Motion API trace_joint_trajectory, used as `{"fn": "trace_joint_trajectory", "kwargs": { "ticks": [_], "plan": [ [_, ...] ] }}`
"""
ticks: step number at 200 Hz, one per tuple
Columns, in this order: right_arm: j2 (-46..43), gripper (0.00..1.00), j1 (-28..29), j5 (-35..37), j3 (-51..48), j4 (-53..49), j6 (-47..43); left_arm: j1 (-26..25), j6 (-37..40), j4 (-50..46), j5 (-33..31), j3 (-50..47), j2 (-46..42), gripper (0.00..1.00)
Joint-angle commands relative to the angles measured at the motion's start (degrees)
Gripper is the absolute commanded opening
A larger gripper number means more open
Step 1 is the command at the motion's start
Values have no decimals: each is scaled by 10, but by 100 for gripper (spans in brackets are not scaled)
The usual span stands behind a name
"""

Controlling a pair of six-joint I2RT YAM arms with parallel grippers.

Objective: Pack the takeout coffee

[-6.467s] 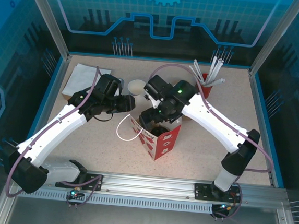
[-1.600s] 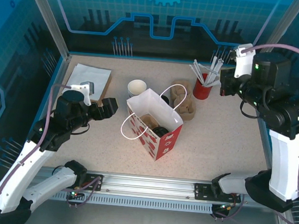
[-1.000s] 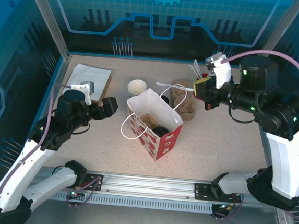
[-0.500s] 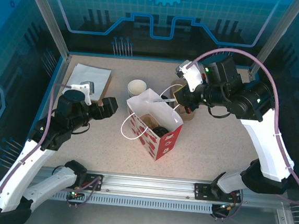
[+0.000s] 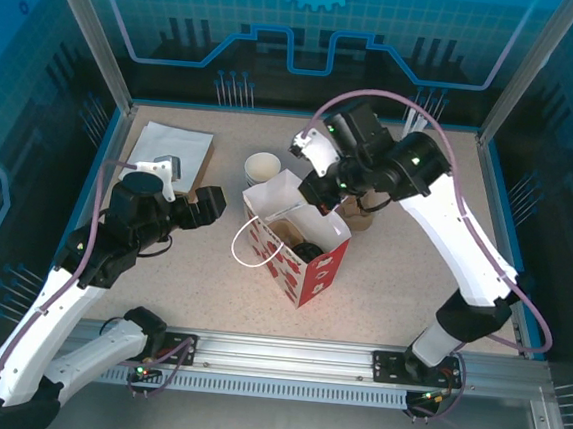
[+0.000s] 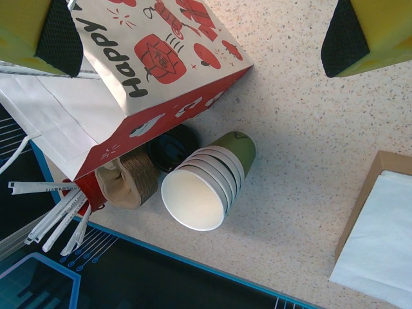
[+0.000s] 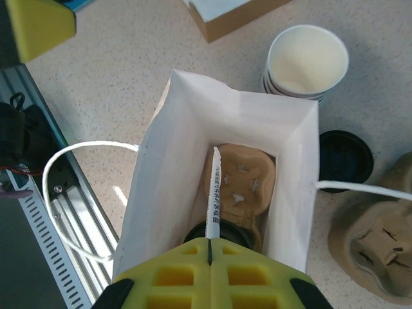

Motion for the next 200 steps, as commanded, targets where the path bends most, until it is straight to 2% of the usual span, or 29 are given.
{"fn": "trace_joint_trajectory", "kwargs": {
  "ticks": [1, 81, 114, 158, 200],
  "plan": [
    [31, 0, 12, -24, 10, -4, -18, 5, -9, 3, -14, -8, -1, 99],
    [145, 3, 19, -51, 59, -25, -38, 5, -8, 5, -11, -11, 1, 99],
    [150, 20, 19, -46, 89, -28, -39, 5, -8, 2, -11, -8, 2, 99],
    [129, 30, 15, -13, 128, -37, -36, 5, -13, -1, -9, -4, 12, 99],
    [69, 41, 10, 21, 124, -24, -25, 7, -12, -11, -11, 5, 21, 99]
  ]
}}
